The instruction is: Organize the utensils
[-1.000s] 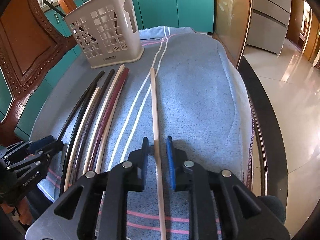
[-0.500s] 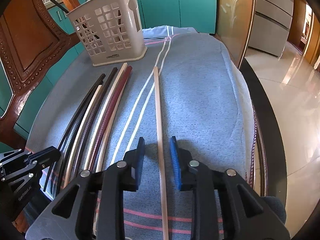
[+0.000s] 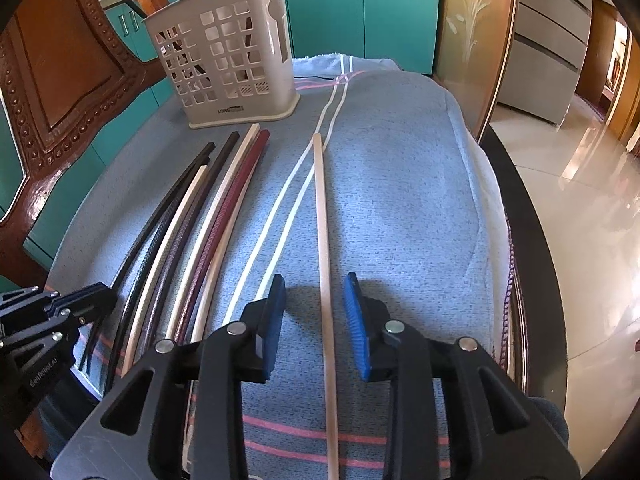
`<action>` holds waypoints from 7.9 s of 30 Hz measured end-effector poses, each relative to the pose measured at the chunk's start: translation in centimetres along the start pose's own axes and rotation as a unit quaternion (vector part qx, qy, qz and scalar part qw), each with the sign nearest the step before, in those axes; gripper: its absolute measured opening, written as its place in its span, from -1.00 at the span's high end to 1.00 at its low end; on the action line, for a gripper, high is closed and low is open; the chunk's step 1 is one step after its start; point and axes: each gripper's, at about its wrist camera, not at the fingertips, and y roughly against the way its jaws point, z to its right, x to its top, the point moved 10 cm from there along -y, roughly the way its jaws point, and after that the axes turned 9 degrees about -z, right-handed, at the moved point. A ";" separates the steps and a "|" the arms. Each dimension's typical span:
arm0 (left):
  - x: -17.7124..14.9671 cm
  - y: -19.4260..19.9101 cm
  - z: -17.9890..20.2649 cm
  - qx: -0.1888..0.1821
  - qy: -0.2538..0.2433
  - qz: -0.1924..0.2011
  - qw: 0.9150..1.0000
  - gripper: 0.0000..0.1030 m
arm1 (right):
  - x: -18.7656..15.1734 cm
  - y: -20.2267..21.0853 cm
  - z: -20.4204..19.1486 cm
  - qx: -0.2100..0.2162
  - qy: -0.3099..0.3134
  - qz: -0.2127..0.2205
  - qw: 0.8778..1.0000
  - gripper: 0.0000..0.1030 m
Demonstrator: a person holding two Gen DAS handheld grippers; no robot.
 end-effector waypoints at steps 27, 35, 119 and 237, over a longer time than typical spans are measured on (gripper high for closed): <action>7.8 -3.5 0.8 0.014 -0.024 -0.025 0.999 0.61 | 7.0 -3.9 0.5 -0.063 0.050 -0.013 0.997 0.10; 8.8 -3.8 0.6 0.021 -0.027 -0.031 0.999 0.52 | 8.2 -5.0 0.9 -0.039 0.045 -0.021 0.998 -0.21; 23.3 16.6 -4.1 -0.008 0.049 0.281 0.958 0.73 | 20.8 19.5 -5.5 0.065 0.053 0.353 0.932 0.58; 3.5 0.3 0.8 -0.069 0.038 0.019 0.997 0.22 | 1.6 -2.1 0.3 0.019 -0.027 0.006 0.999 0.53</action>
